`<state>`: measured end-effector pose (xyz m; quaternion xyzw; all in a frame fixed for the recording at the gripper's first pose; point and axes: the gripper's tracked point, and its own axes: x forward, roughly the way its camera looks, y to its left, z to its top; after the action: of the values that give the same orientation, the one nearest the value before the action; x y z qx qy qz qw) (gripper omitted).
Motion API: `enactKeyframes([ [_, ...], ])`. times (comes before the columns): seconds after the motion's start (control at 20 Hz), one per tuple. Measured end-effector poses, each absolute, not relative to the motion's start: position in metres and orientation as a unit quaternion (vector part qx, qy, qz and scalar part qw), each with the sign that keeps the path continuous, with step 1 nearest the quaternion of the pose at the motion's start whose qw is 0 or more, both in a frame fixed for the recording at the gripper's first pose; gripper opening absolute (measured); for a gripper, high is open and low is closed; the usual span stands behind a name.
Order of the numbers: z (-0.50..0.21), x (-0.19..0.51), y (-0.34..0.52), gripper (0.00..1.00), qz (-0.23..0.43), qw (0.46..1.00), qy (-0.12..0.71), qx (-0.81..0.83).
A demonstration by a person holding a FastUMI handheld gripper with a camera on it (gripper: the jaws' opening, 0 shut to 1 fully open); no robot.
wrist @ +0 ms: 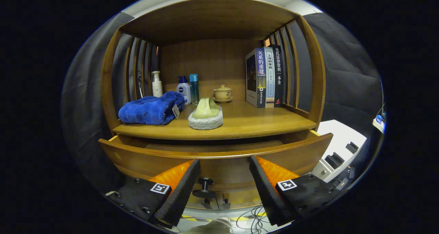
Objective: Pull open the drawer, take out the items inside it, and place them on the countertop above the cabinet.
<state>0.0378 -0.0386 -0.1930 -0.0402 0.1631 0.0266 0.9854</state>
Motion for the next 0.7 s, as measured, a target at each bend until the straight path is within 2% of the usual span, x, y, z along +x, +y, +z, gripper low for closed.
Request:
enactKeyframes([
  [0.55, -0.197, 0.085, -0.029, 0.98, 0.022, 0.987, 0.154, -0.034],
  [0.7, -0.196, 0.079, -0.03, 0.97, 0.02, 0.987, 0.154, -0.035],
])
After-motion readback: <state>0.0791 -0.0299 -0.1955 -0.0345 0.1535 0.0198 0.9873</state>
